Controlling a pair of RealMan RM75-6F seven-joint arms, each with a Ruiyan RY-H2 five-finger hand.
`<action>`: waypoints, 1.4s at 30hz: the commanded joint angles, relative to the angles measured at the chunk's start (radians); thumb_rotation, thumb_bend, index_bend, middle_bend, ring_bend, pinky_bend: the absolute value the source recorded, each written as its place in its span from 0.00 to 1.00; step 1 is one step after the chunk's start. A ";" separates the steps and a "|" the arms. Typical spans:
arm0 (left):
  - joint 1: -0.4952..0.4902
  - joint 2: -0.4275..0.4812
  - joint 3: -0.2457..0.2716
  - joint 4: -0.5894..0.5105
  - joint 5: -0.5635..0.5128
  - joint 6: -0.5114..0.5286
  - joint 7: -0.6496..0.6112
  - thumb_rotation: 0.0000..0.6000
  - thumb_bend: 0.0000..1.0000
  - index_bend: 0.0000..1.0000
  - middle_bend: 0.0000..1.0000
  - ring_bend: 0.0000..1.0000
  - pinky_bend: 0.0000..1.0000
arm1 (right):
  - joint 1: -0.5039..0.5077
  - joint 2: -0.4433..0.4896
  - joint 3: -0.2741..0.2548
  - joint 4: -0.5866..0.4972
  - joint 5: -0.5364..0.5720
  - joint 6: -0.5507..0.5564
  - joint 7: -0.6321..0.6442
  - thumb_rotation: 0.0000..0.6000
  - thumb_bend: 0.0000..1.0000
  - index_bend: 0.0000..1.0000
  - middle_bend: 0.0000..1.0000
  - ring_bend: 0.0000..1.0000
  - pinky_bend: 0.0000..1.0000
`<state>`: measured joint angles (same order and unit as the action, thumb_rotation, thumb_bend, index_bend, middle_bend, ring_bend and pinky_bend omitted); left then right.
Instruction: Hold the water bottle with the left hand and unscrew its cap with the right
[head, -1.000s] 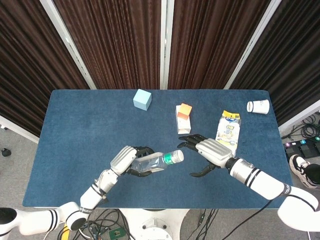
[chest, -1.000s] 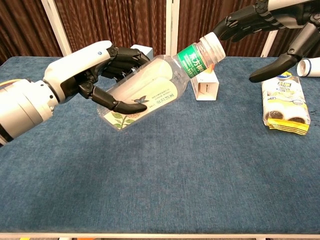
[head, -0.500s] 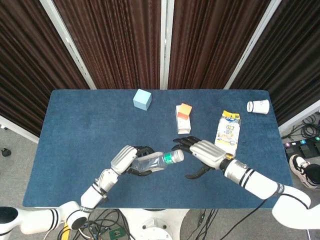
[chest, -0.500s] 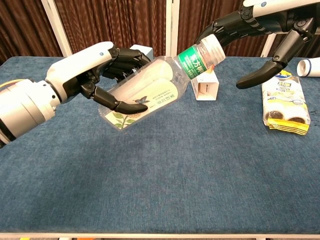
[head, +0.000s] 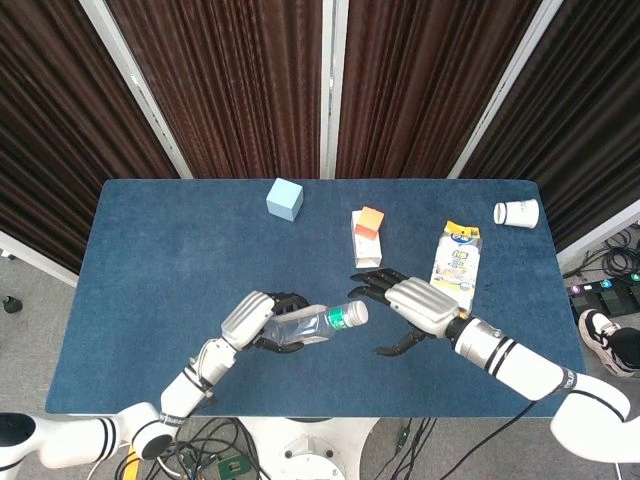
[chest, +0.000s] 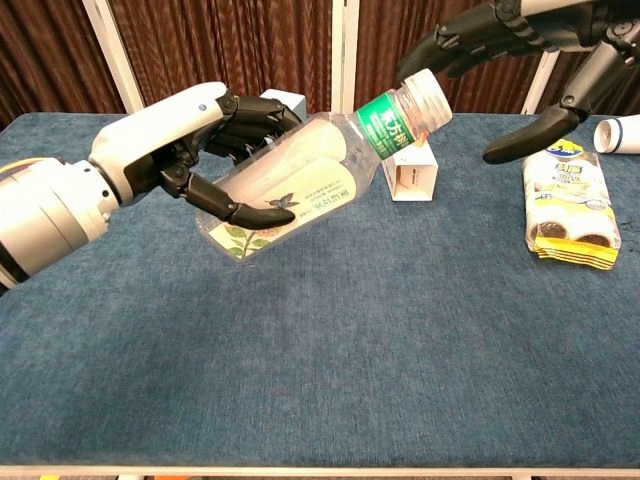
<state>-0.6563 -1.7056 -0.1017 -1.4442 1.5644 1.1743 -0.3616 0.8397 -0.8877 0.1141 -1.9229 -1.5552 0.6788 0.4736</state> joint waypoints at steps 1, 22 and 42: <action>0.001 0.002 0.000 0.000 -0.003 0.001 0.001 1.00 0.48 0.57 0.58 0.49 0.63 | -0.001 0.003 -0.007 0.000 0.005 -0.007 0.001 0.83 0.10 0.18 0.03 0.00 0.00; -0.004 -0.003 0.008 0.012 -0.015 -0.016 0.006 1.00 0.48 0.57 0.58 0.49 0.63 | -0.001 0.022 -0.012 -0.031 -0.044 0.042 0.010 0.83 0.10 0.18 0.03 0.00 0.00; -0.005 -0.003 0.010 0.011 -0.018 -0.015 0.008 1.00 0.48 0.57 0.58 0.49 0.63 | -0.001 0.020 -0.022 -0.032 -0.024 0.033 -0.022 0.83 0.11 0.18 0.03 0.00 0.00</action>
<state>-0.6615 -1.7085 -0.0921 -1.4329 1.5469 1.1593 -0.3538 0.8390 -0.8680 0.0922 -1.9546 -1.5786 0.7112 0.4518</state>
